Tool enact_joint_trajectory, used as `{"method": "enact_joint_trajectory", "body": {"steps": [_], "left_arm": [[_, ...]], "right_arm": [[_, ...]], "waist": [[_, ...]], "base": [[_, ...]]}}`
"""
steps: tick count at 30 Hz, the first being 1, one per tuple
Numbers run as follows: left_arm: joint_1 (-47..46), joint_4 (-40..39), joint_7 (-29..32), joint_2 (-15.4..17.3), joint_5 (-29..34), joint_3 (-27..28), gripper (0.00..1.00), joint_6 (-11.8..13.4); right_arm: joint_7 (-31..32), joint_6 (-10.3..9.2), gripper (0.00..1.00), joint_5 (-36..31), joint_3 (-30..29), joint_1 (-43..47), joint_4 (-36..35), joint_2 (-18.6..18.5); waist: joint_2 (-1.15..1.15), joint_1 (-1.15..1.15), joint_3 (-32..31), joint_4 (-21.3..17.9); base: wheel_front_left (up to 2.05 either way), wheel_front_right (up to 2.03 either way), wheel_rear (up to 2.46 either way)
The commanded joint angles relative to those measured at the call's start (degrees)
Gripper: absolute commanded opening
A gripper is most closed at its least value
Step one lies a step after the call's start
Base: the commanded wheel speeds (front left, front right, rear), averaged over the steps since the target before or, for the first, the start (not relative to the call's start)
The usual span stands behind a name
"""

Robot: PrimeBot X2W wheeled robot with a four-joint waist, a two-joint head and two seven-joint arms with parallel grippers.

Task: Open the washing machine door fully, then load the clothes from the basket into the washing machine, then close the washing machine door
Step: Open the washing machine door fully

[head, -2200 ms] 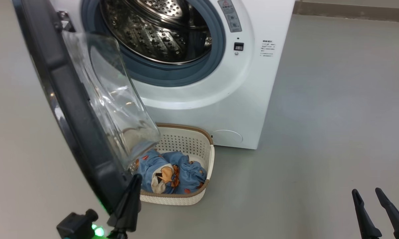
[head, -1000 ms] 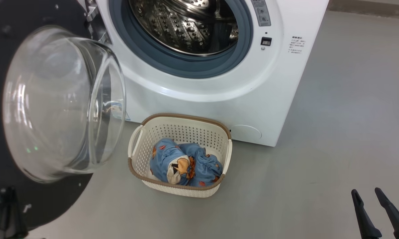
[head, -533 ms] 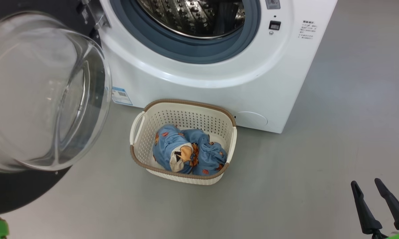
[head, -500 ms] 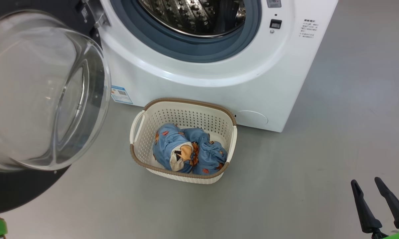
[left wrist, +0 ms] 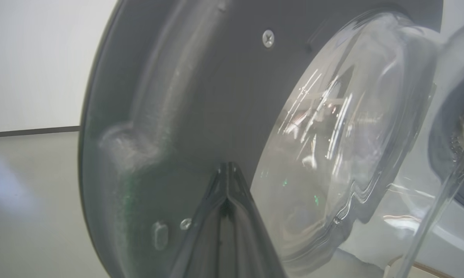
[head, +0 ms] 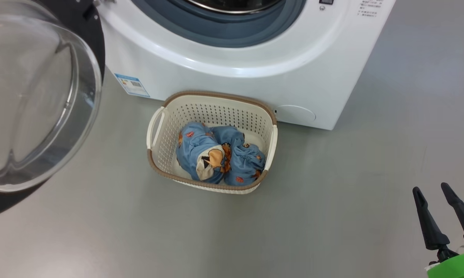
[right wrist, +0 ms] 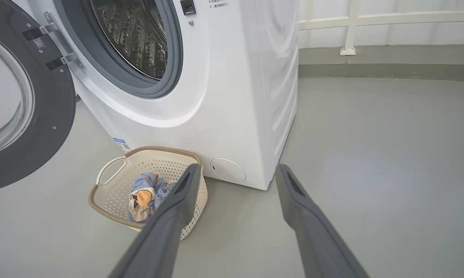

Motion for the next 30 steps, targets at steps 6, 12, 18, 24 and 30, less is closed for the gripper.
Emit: {"method": "enact_joint_trajectory", "body": {"steps": [6, 12, 18, 24, 30], "left_arm": [[-5.7, 1.7, -0.4, 5.2, 2.2, 4.1, 0.0, 0.1], [-8.8, 3.5, -0.4, 5.6, 3.1, 6.0, 0.0, 0.5], [-8.7, 3.5, -0.4, 4.5, 4.9, 6.4, 0.0, 0.2], [-5.4, 1.2, -0.4, 2.0, 6.4, 5.9, 0.0, -1.6], [-0.9, -3.4, -0.4, -2.1, 7.5, 4.2, 0.07, -4.1]], "right_arm": [[-0.7, 0.17, 1.0, 0.4, 0.7, -1.7, -1.9, -2.5], [-0.7, 0.17, 1.0, 0.5, 0.9, -2.6, -2.0, -3.5], [-0.7, 0.17, 1.0, 0.4, 1.4, -2.6, -1.6, -3.4], [-0.7, 0.17, 1.0, 0.3, 2.2, -2.1, -1.1, -2.5], [-0.7, 0.17, 1.0, 0.1, 2.3, -0.8, -0.6, -1.6]], "waist": [[0.0, -0.01, 3.4, -0.2], [0.0, -0.01, 4.5, -0.1], [0.0, -0.01, 2.7, 0.2], [0.0, -0.01, -0.5, 0.3], [0.0, -0.01, -4.0, 0.7]], "base": [[0.0, 0.0, 0.0], [0.0, 0.0, 0.0], [0.0, 0.0, 0.0], [0.0, 0.0, 0.0], [0.0, 0.0, 0.0]]}}
